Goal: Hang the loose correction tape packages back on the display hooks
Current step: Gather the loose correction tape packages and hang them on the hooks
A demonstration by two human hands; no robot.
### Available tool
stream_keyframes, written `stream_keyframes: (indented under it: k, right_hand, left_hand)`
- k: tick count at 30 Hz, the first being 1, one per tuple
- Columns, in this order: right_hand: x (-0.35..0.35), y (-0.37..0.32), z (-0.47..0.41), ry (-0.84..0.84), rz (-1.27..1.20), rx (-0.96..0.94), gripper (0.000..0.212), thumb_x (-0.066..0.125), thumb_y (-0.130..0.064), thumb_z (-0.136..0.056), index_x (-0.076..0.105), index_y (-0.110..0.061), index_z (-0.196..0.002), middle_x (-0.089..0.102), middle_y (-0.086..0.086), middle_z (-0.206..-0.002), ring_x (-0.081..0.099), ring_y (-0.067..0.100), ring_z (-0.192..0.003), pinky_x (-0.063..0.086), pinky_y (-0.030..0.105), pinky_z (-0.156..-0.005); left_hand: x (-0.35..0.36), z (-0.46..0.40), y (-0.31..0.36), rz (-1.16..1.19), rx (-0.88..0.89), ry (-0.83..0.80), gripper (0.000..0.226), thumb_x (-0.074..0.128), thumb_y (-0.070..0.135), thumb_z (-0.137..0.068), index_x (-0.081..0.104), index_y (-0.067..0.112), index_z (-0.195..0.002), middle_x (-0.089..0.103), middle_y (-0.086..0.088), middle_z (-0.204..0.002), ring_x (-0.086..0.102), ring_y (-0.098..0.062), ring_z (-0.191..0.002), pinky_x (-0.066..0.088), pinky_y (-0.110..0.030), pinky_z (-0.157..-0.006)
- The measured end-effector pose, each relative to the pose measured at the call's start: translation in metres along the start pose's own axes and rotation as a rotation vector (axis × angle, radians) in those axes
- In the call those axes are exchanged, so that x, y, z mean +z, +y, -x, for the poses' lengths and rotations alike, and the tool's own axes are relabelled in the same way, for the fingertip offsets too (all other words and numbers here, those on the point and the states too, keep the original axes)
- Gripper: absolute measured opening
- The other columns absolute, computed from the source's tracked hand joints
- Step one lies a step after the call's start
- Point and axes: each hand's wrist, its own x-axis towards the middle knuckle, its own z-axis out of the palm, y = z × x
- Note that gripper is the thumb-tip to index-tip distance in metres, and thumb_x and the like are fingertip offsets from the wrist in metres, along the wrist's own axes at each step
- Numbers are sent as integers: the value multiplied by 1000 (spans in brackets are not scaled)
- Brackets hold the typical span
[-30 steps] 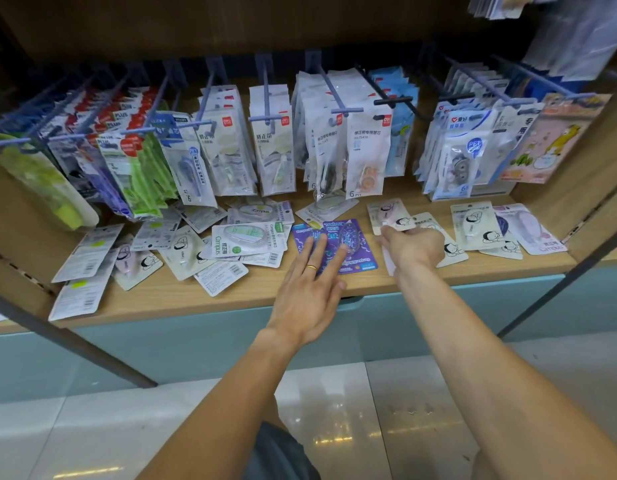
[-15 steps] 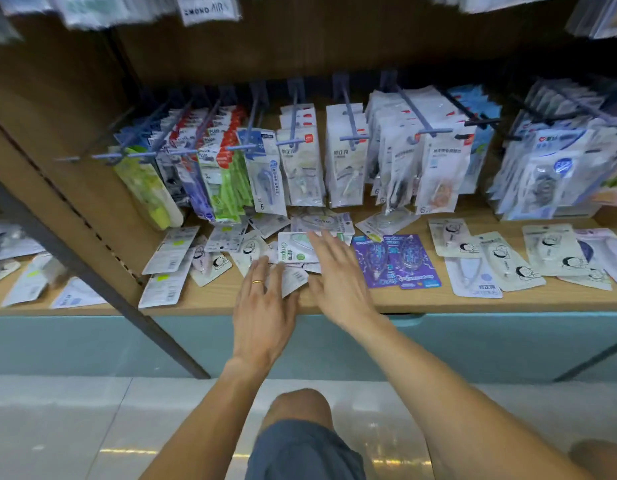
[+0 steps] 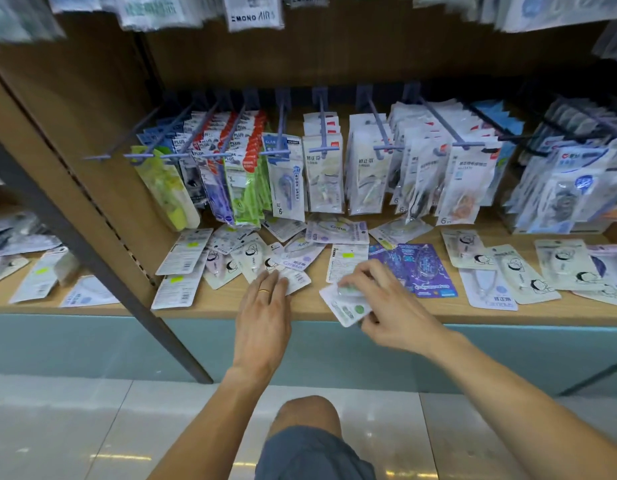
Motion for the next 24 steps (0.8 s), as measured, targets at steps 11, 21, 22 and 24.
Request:
stream_keyframes:
  k: [11, 21, 22, 24]
  right_hand:
    - [-47, 43, 2, -224, 153, 145, 63, 65, -1, -75, 45, -35, -123, 45, -10, -129, 49, 15, -116, 37, 27, -74]
    - [-18, 0, -30, -64, 442, 414, 48, 55, -42, -94, 57, -10, -129, 63, 11, -128, 53, 33, -122, 42, 41, -101]
    - [-12, -3, -35, -58, 502, 433, 46, 55, -42, -95, 58, -9, -127, 62, 11, -126, 54, 33, -119, 41, 42, -99]
    - [-8, -8, -42, -47, 580, 467, 34, 53, -23, -95, 60, -8, -125, 59, 12, -125, 56, 35, -115, 43, 45, -97]
  left_hand:
    - [-10, 13, 13, -44, 144, 48, 61, 67, -16, -75, 64, 3, -133, 63, -14, -116, 61, -33, -105, 60, -42, -79]
    - [-7, 8, 31, 6, -17, 37, 29, 54, 4, -79, 66, 6, -105, 61, -16, -111, 57, -36, -94, 53, -46, -79]
    - [-6, 8, 29, 13, -15, 32, 28, 55, 7, -84, 66, 6, -110, 62, -18, -118, 60, -39, -102, 54, -48, -86]
    - [-4, 7, 22, 14, -14, 23, 26, 57, 14, -94, 66, 5, -117, 62, -25, -132, 59, -44, -124, 51, -50, -105]
